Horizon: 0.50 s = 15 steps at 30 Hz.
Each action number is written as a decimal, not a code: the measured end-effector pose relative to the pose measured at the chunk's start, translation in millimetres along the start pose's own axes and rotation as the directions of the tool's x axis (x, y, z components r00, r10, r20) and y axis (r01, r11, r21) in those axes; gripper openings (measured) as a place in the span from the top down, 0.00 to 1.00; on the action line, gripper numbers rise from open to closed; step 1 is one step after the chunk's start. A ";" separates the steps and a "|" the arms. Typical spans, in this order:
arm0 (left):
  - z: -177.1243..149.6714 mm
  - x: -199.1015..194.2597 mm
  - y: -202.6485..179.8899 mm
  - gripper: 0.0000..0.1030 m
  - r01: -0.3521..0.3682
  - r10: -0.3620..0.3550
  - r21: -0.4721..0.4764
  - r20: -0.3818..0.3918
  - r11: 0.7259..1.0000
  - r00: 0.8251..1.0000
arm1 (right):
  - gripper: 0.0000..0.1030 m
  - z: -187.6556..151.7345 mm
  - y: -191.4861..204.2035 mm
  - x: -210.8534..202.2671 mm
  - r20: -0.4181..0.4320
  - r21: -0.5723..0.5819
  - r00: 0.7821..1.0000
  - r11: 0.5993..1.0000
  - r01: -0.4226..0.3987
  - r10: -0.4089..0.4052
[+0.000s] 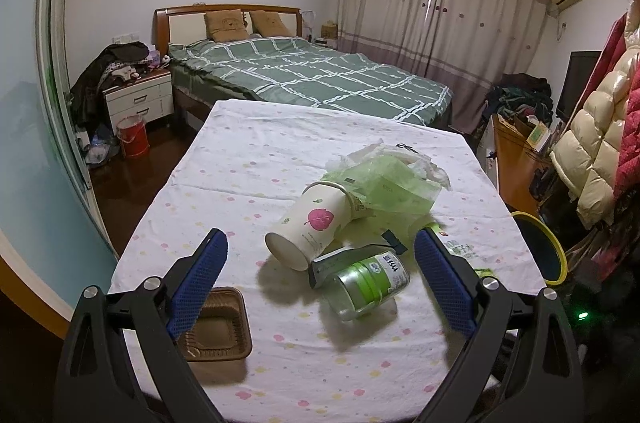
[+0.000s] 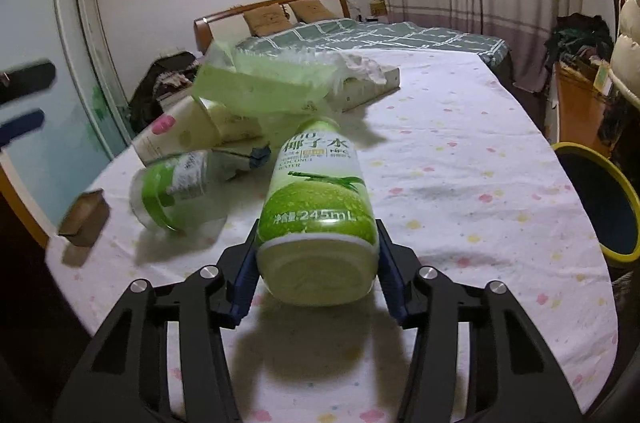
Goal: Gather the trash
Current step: 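Lift the bottle, carry it over the bin and open the right gripper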
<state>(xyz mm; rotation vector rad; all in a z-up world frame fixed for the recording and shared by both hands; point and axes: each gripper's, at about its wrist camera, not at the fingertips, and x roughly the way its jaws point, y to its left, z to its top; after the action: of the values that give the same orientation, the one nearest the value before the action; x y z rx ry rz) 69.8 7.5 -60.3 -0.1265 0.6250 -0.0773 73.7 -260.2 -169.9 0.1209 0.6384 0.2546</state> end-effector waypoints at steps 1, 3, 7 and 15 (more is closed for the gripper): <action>-0.3 0.8 -0.4 0.10 -0.002 0.002 -0.001 0.001 1.000 1.000 | 0.52 3.9 -1.8 -7.0 0.016 0.000 1.000 1.000 -0.010 0.010; 0.3 2.7 -0.1 0.10 -0.005 0.005 -0.003 0.000 1.000 1.000 | 0.52 12.4 -5.5 -23.1 0.046 0.007 0.998 1.000 -0.030 0.030; -1.0 7.2 -4.4 0.10 -0.002 0.002 -0.002 -0.008 1.000 1.000 | 0.52 30.6 -17.3 -48.6 0.088 0.029 0.995 0.998 -0.056 0.053; -2.5 6.9 -9.0 0.10 0.001 -0.001 0.017 -0.013 1.000 1.000 | 0.52 40.8 -43.6 -66.3 0.072 0.102 0.993 0.989 -0.105 0.098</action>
<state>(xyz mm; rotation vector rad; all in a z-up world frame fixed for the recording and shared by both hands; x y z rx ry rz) 73.5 -2.4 -65.0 -0.1096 0.6370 -0.0846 55.6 -321.4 -107.7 0.2628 0.5795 0.3143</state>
